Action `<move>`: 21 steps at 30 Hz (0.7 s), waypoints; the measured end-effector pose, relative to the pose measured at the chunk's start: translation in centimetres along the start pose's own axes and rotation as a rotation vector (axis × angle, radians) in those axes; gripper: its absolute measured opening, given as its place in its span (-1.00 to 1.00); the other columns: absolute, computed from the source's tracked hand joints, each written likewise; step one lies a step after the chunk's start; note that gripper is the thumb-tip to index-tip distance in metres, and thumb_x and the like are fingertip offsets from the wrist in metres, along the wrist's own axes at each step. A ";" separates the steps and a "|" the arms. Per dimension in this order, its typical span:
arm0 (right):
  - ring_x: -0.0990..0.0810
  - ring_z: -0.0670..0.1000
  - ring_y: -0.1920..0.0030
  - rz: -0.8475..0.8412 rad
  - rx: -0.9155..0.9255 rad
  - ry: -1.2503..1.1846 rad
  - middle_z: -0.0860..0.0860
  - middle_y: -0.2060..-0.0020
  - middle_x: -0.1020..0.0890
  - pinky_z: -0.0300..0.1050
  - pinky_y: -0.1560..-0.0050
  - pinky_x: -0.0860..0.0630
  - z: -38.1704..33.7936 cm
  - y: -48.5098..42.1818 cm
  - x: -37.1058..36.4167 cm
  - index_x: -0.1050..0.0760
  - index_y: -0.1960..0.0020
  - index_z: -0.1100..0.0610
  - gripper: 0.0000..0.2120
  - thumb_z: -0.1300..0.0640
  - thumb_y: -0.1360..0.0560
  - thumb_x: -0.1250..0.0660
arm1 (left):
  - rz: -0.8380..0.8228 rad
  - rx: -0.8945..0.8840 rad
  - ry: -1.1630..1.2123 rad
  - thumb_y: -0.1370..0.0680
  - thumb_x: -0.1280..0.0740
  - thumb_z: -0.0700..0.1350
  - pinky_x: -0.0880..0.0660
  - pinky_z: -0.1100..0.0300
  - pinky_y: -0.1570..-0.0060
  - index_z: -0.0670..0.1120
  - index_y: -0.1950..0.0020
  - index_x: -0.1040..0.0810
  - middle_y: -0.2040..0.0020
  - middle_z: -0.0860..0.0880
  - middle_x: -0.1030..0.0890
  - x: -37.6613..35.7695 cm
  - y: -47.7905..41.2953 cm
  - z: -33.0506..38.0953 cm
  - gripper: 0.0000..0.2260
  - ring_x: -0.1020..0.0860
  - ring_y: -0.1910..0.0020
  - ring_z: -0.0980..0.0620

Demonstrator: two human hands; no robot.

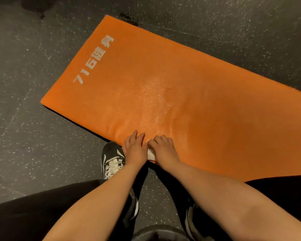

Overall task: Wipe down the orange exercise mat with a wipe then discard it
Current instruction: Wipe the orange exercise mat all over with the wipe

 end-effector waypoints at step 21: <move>0.19 0.07 -0.63 -0.191 -0.304 0.067 0.05 -0.65 0.07 0.11 -0.55 0.32 4.5 -3.0 0.2 0.06 -0.67 0.07 -0.27 0.34 -0.57 -0.11 | -0.001 0.166 0.061 -0.68 -0.10 0.03 -0.31 0.06 -0.25 0.22 -0.54 -0.26 -0.63 0.07 -0.01 0.9 3.0 -0.4 -0.59 -0.18 -0.39 -0.13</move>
Point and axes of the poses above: each hand's wrist, its own y-axis away from the middle knuckle, its own x-axis out of the back of the hand, z = x × y, the point moved 7 cm from there along -y, towards the middle knuckle
